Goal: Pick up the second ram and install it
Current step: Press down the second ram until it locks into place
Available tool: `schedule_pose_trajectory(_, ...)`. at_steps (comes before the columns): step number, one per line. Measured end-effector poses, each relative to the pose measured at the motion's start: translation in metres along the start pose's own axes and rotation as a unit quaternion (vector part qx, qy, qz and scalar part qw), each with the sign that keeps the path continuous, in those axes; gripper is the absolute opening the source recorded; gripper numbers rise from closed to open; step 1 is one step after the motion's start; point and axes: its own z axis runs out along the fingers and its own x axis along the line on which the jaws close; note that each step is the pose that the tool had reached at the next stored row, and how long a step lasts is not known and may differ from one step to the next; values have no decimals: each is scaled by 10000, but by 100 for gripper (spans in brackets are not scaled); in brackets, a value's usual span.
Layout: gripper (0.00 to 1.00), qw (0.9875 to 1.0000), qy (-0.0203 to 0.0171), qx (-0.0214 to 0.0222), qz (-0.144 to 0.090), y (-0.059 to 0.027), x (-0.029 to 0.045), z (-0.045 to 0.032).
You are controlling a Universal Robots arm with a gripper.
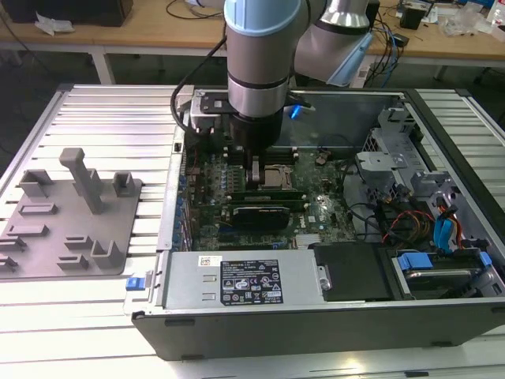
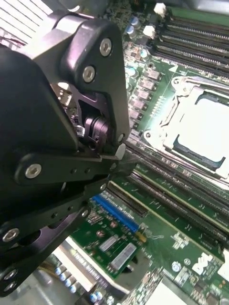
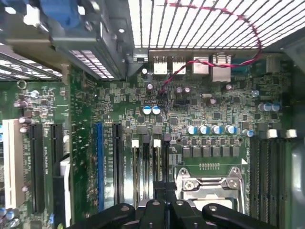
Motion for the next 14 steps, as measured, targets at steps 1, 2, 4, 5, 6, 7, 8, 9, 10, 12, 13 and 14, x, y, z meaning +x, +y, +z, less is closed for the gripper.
schedule_pose_trajectory(1,8,10000,3,-1,0,0,-1,-31)
schedule_pose_trajectory(2,8,10000,4,-1,0,-1,-2,-59)
schedule_pose_trajectory(4,8,10000,6,-1,1,-7,-3,-89)
schedule_pose_trajectory(5,8,10000,7,-1,0,-20,-3,-89)
schedule_pose_trajectory(6,8,10000,6,-2,0,-40,-3,-88)
schedule_pose_trajectory(7,8,10000,6,-9,1,-94,-4,-87)
schedule_pose_trajectory(8,8,10000,5,-18,0,-160,-5,-86)
schedule_pose_trajectory(9,8,10000,5,-24,1,-193,-5,-86)
schedule_pose_trajectory(10,8,10000,5,-29,2,-226,-6,-85)
schedule_pose_trajectory(12,8,10000,5,-49,2,-329,-7,-83)
schedule_pose_trajectory(13,8,10000,4,-64,2,-400,-8,-82)
schedule_pose_trajectory(14,8,10000,5,-72,3,-436,-8,-82)
